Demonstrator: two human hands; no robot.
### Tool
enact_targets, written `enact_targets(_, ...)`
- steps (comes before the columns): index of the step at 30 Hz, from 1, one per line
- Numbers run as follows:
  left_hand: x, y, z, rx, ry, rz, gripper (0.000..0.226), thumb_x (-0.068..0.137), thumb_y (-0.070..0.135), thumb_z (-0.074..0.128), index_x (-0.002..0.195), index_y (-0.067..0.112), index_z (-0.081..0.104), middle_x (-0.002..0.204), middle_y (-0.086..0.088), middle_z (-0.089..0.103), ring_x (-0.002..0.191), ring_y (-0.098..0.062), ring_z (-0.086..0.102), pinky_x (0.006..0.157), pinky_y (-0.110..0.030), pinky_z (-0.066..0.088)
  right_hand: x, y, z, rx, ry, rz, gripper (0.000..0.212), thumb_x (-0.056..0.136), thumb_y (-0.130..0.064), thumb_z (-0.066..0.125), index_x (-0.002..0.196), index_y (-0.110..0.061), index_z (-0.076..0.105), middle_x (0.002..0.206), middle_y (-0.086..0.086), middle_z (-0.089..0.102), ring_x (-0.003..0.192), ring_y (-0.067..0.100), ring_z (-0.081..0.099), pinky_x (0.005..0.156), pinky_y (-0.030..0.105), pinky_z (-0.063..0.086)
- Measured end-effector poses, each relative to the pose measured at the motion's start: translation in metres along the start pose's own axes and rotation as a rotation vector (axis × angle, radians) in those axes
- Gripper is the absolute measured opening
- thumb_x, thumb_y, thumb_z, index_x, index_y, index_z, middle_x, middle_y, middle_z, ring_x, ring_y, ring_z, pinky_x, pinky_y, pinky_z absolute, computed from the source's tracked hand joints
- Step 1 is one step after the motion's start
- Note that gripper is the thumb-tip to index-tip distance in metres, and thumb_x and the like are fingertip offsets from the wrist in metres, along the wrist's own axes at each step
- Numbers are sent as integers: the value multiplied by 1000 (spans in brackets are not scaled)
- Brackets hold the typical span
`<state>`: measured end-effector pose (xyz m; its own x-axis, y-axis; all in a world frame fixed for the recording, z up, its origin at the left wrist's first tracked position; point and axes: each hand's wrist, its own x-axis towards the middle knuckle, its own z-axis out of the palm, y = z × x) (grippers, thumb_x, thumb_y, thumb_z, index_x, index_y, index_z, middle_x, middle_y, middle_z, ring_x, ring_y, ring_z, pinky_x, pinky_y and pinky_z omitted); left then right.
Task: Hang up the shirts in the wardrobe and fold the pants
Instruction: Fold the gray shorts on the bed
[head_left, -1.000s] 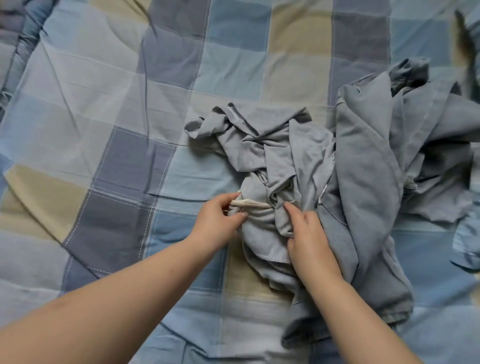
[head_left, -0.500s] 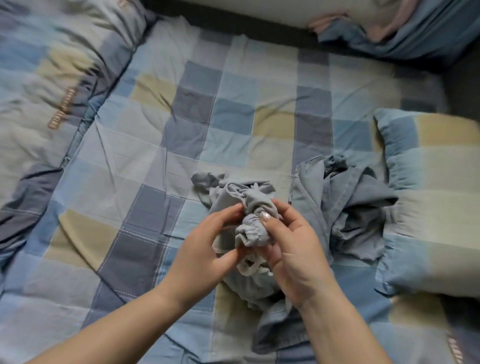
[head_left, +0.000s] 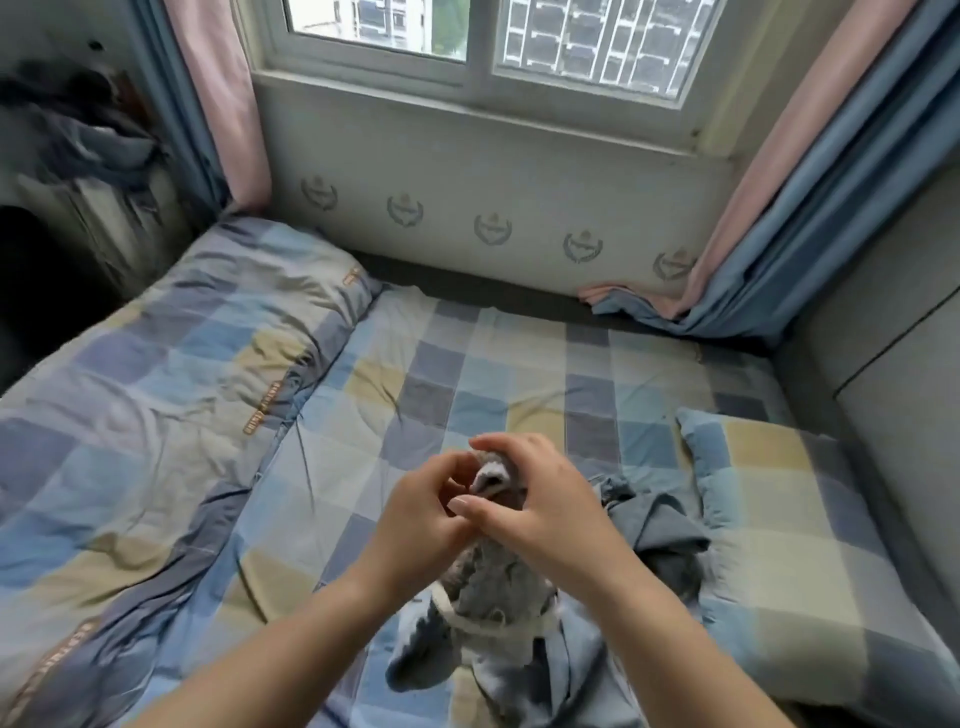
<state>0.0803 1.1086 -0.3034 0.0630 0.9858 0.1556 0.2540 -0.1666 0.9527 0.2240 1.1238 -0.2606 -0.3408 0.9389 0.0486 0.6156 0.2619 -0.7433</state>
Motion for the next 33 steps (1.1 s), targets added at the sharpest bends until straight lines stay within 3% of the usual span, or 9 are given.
enact_targets(5,-1,58,-42,89,-44,78,15,73,21,65,85,13,63,73,-4,65,67,-20,60,63,-36,49,0,-58,-24,-48,72,-80,18,83,-28,68,100,-33,63,95,-13,65,90,-1,58,77,13,44)
enact_targets(8,0,76,-74,45,-101,90,15,81,23,72,93,15,66,80,-2,67,76,-16,64,67,-32,55,8,-91,-37,30,104,-112,19,83,-20,69,92,-36,64,90,-13,68,85,-5,61,71,8,46)
enact_targets(11,-2,81,-105,-111,-157,20,21,84,30,70,99,16,68,86,-1,70,81,-10,66,70,-22,52,18,-121,-44,189,182,-90,19,81,-15,71,86,-33,68,87,-7,71,85,11,67,76,36,57)
enact_targets(13,-7,78,-124,-181,-188,-21,27,82,34,67,101,15,69,89,0,71,84,-9,66,73,-21,52,23,-143,-44,346,230,-70,15,80,-13,72,83,-27,71,85,-2,72,84,18,67,77,42,57)
enact_targets(18,-28,46,-161,-106,-264,-147,23,85,23,70,108,22,68,100,0,72,95,-11,68,79,-26,56,29,-194,-28,757,345,-1,8,83,-13,71,79,-20,69,76,-2,68,73,10,65,60,23,53)
enact_targets(22,-35,15,-198,273,-190,-143,19,75,23,72,93,26,67,88,8,71,86,-8,66,75,-30,54,30,-227,-21,866,436,-1,7,82,-11,70,83,-15,65,75,-2,67,67,5,65,57,19,52)
enact_targets(25,-36,1,-230,413,-39,-169,31,74,23,75,99,20,57,86,6,64,84,-16,62,66,-30,43,27,-238,-18,778,459,-16,9,82,-7,70,87,-13,66,78,1,66,65,4,64,57,19,54)
enact_targets(29,-38,0,-283,482,66,-34,45,73,12,75,103,16,41,75,4,60,71,-23,59,62,-31,40,19,-231,-27,490,405,13,18,81,0,70,96,-10,69,93,9,69,85,17,63,89,38,54)
enact_targets(33,-32,22,-335,642,34,260,51,74,0,72,103,26,38,102,-12,60,86,-26,60,73,-33,43,15,-219,-45,-71,299,52,20,79,-2,68,96,-11,75,90,7,74,86,23,68,88,43,53)
